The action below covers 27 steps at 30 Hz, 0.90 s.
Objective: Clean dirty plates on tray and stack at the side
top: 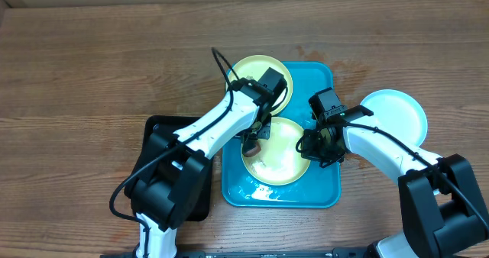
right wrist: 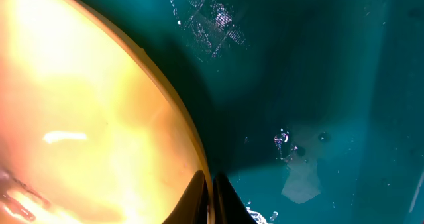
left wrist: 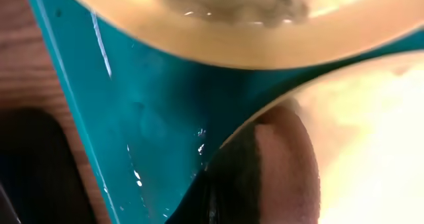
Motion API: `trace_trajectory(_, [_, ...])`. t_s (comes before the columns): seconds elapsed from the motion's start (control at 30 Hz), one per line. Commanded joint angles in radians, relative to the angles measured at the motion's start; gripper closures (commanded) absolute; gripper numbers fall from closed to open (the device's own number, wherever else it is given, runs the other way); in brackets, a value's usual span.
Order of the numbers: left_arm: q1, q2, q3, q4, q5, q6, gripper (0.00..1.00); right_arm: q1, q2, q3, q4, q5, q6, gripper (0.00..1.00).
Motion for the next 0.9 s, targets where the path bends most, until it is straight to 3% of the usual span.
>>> trace_trajectory(0.0, [0.013,0.025,0.02,0.013,0.037,0.154,0.96,-0.005,0.009,-0.018,-0.009,0.105,0.007,0.96])
trace_trajectory(0.17, [-0.009,0.025,-0.019,0.14,0.366,0.115,0.96,-0.005,0.009,-0.018,-0.009,0.105,0.007,0.96])
trace_trajectory(0.3, [-0.034,0.025,-0.06,0.224,0.473,0.011,0.96,-0.005,0.009,-0.018,-0.013,0.105,0.007,0.96])
trace_trajectory(0.4, [-0.041,0.024,-0.06,0.225,0.476,0.01,0.96,-0.005,0.009,-0.018,-0.014,0.105,0.007,0.96])
trace_trajectory(0.47, [-0.04,0.024,-0.053,0.209,0.476,0.01,0.85,-0.005,0.009,-0.018,-0.013,0.105,0.007,0.96])
trace_trajectory(0.5, [-0.037,0.024,-0.047,0.2,0.476,0.01,0.72,-0.005,0.009,-0.018,-0.013,0.105,0.007,0.96])
trace_trajectory(0.63, [-0.021,0.019,0.0,0.147,0.463,0.03,0.55,-0.005,0.009,-0.018,-0.013,0.105,0.007,0.96])
trace_trajectory(0.87, [-0.019,0.015,0.117,-0.034,0.211,0.048,0.53,-0.005,0.009,-0.018,-0.016,0.105,0.007,0.96])
